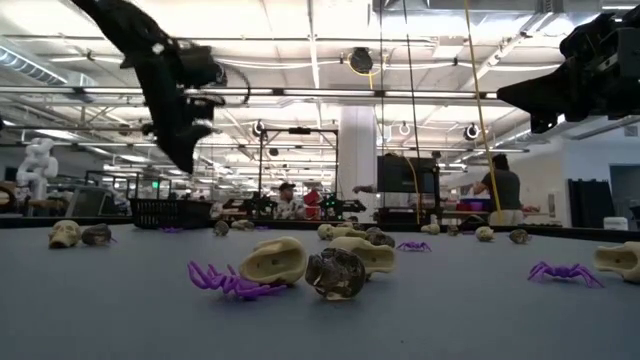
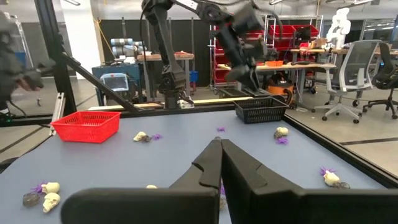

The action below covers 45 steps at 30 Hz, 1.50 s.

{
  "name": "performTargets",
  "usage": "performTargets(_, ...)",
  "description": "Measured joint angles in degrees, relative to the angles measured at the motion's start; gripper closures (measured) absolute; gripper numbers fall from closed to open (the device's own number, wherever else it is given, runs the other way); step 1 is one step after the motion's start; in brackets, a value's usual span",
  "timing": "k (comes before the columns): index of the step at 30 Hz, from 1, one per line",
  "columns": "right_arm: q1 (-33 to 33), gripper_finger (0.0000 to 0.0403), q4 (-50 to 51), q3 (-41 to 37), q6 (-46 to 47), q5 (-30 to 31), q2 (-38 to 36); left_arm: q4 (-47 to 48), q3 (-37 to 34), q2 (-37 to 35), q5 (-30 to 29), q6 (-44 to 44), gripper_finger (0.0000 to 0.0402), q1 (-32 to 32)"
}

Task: Sort Halloween decoration
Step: Put the black skull toy into the red bin

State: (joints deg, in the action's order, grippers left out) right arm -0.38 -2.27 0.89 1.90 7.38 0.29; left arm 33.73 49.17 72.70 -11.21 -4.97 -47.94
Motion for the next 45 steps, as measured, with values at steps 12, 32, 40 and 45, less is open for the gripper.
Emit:
performTargets(12, 0.0, 0.0403, -0.1, 0.0, 0.0, 0.0, 0.0, -2.6, 0.0, -8.4, 8.0, -1.5, 0.0382, 26.3)
performTargets(32, 0.1, 0.0403, -3.5, 0.0, 1.7, -2.8, 0.1, 6.3, 0.0, -4.6, 15.7, 28.6, 0.0392, 76.7)
performTargets(40, 0.1, 0.0403, -3.5, 0.8, 2.5, -4.1, 4.0, 9.5, 0.0, -0.6, 11.8, 41.7, 0.0392, 82.0)
performTargets(45, 0.1, 0.0403, -3.4, 2.8, 1.9, -1.3, 9.6, 14.1, 0.0, 1.7, 8.2, 47.0, 0.0392, 77.1)
